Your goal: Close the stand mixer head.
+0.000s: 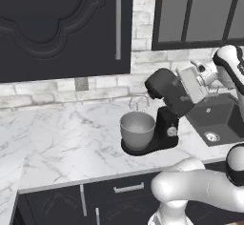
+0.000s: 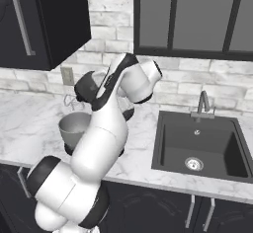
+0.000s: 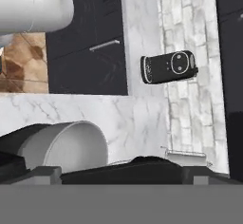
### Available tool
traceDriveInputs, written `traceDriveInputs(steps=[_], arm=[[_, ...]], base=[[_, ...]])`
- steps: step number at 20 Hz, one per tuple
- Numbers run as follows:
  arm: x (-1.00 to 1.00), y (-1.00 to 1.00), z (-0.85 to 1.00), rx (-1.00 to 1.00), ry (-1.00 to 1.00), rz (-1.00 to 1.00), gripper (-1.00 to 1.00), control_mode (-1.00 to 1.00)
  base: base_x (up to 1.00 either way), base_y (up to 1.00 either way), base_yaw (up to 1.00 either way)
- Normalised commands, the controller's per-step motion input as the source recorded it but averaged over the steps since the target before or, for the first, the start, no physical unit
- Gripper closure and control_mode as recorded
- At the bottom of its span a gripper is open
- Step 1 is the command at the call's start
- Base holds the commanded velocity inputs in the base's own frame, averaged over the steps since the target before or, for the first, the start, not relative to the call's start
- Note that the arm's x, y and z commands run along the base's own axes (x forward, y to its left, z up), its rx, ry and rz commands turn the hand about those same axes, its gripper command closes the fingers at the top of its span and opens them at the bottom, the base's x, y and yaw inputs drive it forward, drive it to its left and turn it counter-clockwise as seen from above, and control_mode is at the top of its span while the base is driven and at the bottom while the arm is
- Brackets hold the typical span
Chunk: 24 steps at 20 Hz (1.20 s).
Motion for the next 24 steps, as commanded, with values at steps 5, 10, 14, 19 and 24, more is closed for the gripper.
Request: traceDriveInputs(steps=[5, 10, 14, 19, 24], arm=[[0.76, 1.0, -1.0, -0.12, -0.17, 0.35, -1.0, -1.0], [0.29, 1.0, -0.35, -0.19, -0.06, 0.44, -1.0, -1.0], [-0.42, 1.0, 0.0, -0.35, -0.23, 0.29, -1.0, -1.0], [-0.77, 0.45, 0.0, -0.18, -0.38, 0.01, -1.0, -1.0], [-0.8, 0.0, 0.02, -0.02, -0.33, 0.0, -1.0, -1.0]], base=[[0.0, 0.0, 0.0], [0.0, 0.0, 0.0], [0.0, 0.0, 0.0], [0.0, 0.0, 0.0], [0.0, 0.0, 0.0]])
